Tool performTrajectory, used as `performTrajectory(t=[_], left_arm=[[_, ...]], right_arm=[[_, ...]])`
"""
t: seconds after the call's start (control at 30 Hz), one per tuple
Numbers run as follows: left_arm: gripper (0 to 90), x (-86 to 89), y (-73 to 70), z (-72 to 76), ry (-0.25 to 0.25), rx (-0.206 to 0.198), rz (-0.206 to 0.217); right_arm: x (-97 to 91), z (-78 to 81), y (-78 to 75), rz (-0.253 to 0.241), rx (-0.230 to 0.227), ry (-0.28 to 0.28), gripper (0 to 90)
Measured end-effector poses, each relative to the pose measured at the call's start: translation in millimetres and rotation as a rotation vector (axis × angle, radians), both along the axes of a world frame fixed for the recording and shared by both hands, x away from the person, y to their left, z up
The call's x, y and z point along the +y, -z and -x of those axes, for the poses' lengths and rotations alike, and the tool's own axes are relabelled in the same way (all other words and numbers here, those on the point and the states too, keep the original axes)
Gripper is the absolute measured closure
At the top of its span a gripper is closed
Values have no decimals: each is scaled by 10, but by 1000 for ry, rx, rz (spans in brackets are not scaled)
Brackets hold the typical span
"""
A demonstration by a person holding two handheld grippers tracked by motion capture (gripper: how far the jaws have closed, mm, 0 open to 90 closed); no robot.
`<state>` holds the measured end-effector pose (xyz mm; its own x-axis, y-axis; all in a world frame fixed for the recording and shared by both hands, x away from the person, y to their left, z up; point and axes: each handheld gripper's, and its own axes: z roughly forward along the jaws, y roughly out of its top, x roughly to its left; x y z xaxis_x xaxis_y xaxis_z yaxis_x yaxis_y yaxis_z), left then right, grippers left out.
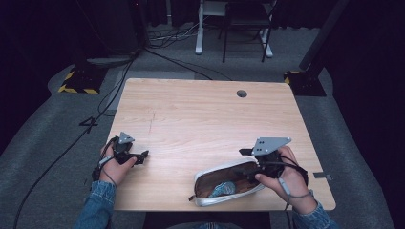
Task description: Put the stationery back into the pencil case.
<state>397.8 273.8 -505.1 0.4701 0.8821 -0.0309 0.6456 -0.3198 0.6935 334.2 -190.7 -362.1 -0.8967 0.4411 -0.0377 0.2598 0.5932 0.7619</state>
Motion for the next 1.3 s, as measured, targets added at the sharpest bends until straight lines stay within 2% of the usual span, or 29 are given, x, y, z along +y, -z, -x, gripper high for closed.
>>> performTrajectory(t=[0.13,0.2,0.27,0.3,0.4,0.57,0.63,0.73,0.77,0.8,0.83,0.97,1.0,1.03,1.07,1.3], left_arm=[[143,-4,1,-7,-1,-3,-1],[143,-5,1,-8,-1,-4,-2],[143,-6,1,-8,-1,-3,-1],[143,-6,1,-7,-1,-3,-1],[143,-5,1,-8,-1,-3,-1],[143,-5,1,-8,-1,-3,-1],[143,-5,1,-8,-1,-3,-1],[143,-5,1,-8,-1,-3,-1],[143,-5,1,-8,-1,-4,-2],[143,-5,1,-8,-1,-4,-1],[142,-5,1,-8,0,-3,-1],[140,-5,0,-8,1,1,-1],[138,-5,0,-8,2,1,-1],[136,-5,0,-8,2,1,-1],[136,-7,1,-8,1,0,-1],[127,-8,0,-15,9,2,-6]], right_arm=[[-216,-124,-6,-54,-27,81,261],[-251,-141,-8,-57,-31,93,254],[-384,-209,-12,-71,-48,141,238],[-384,-209,-12,-71,-48,141,238],[-515,-280,4,-73,-54,192,223],[-692,-387,71,-76,-47,251,217],[-810,-463,130,-75,-45,286,209],[-880,-502,167,-78,-38,308,208],[-978,-550,221,-69,-35,340,206],[-978,-550,221,-69,-35,340,206],[-1069,-596,277,-75,-30,370,202],[-1200,-658,359,-88,-13,410,199],[-1298,-699,426,-100,1,434,190],[-1298,-699,426,-100,1,434,190],[-1341,-714,459,-105,15,446,178],[-1625,-821,715,-98,37,516,173]])
